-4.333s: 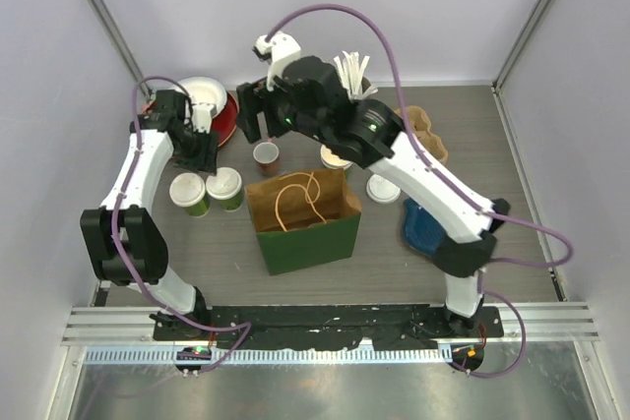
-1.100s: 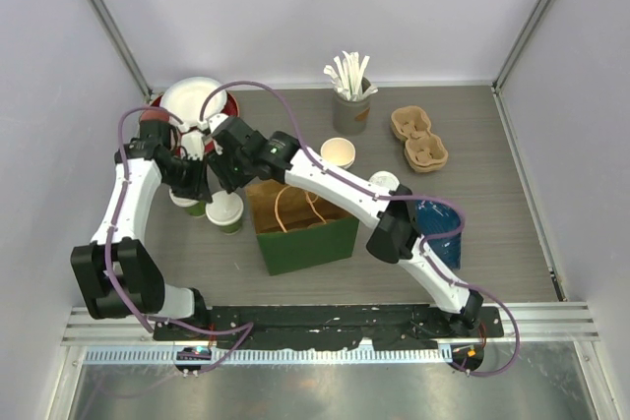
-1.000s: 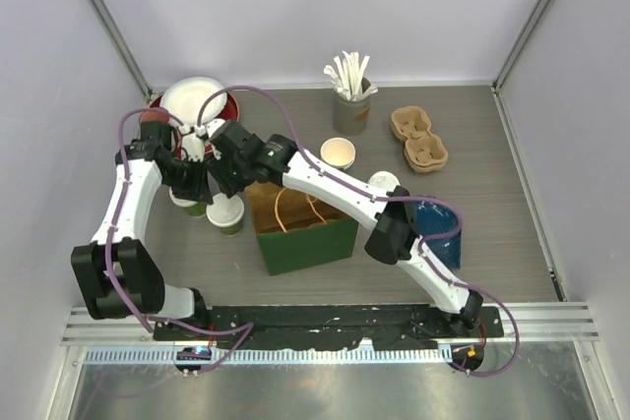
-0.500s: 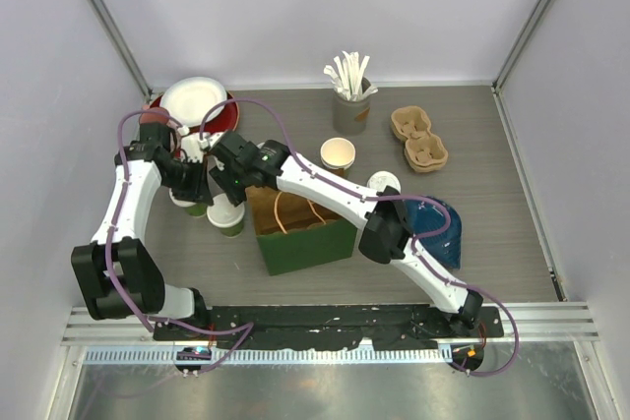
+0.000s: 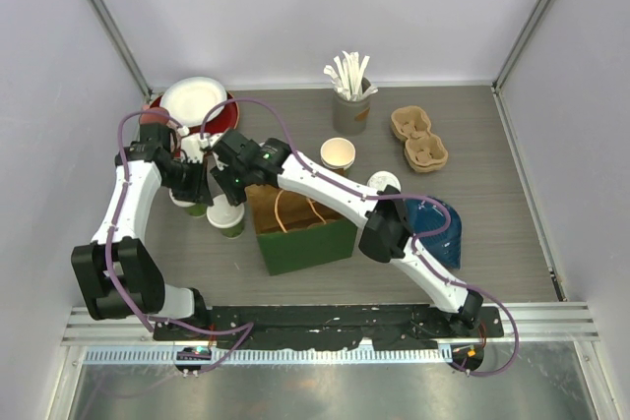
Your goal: Pack the takeout coffee
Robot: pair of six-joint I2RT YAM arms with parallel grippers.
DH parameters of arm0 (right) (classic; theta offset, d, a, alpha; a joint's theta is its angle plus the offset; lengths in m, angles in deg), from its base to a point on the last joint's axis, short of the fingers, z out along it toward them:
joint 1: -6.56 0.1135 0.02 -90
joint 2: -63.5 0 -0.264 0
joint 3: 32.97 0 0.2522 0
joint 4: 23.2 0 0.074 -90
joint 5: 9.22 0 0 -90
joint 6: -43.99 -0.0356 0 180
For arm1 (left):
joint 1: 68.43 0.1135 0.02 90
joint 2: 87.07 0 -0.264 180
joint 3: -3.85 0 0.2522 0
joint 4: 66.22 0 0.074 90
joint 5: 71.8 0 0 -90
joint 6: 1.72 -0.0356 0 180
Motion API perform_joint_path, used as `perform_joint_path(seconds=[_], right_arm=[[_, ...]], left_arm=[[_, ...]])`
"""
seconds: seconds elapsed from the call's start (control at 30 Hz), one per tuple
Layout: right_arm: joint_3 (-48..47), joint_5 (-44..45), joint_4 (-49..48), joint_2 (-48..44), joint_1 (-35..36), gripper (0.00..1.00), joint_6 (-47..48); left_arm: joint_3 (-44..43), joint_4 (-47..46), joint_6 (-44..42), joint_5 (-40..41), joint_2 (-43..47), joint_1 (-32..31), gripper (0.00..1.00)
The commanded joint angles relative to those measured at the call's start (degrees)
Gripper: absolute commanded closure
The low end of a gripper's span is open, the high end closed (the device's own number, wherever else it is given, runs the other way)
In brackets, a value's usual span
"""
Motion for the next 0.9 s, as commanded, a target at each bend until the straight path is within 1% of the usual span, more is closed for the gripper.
perform_joint_path(seconds=[0.0,0.03,0.07,0.13,0.17,0.2,0.33,0.37,0.43,0.47,0.5,0.53,0.63,0.73,0.87], right_arm=[[-0.66,-2.66,1.39,1.04,0.42,0.70,-0.12],[-0.75,-2.75,1.48,1.56,0.51,0.71,-0.21],[-0.84,-2.67,1.57,1.66,0.42,0.78,-0.12],[-0.93,-2.32,1.49,1.57,0.51,0.87,-0.03],[-0.93,-2.14,1.57,1.31,0.51,0.96,-0.03],[-1.02,-1.70,1.40,1.13,0.51,0.99,0.05],[-0.67,-0.30,0.78,-0.36,0.51,0.99,0.41],[-0.49,0.06,0.61,-1.24,0.51,0.99,0.32],[-0.14,0.85,-0.44,-2.12,0.42,0.99,0.32],[-0.05,1.11,-0.80,-3.08,0.51,0.99,0.32],[0.38,1.20,-1.58,-3.61,0.42,0.99,0.15],[0.65,1.46,-2.11,-4.05,0.51,0.99,0.14],[1.09,2.08,-3.17,-5.37,0.42,0.99,-0.12],[1.09,2.43,-3.79,-6.16,0.51,0.99,-0.21],[1.00,2.70,-4.67,-6.78,0.42,0.99,-0.73]], left_arm=[[-0.29,-1.71,0.73,-1.24,1.48,0.10,1.00],[-0.21,-1.71,0.73,-1.24,1.56,0.10,1.00],[-0.21,-1.62,0.64,-1.16,1.48,0.10,1.00],[-0.29,-1.44,0.64,-1.33,1.65,0.09,1.00],[-0.29,-1.18,0.64,-1.33,1.65,0.10,1.00],[-0.55,-1.18,0.56,-1.25,1.74,0.10,1.00],[-2.48,-0.13,0.47,-0.37,1.74,0.10,0.99],[-3.01,0.57,0.47,-0.28,1.83,0.10,0.88],[-5.03,1.28,0.47,-0.02,1.92,0.01,0.78],[-5.65,1.80,0.47,0.07,2.35,0.09,0.69],[-6.70,2.07,0.47,0.25,2.62,0.10,0.67],[-7.40,2.51,0.47,0.51,2.79,0.10,0.62],[-9.17,3.12,0.21,2.09,3.94,0.10,0.51],[-10.57,3.48,-0.32,3.41,5.17,0.18,0.48],[-11.63,3.74,-0.32,4.20,5.43,0.18,0.47]])
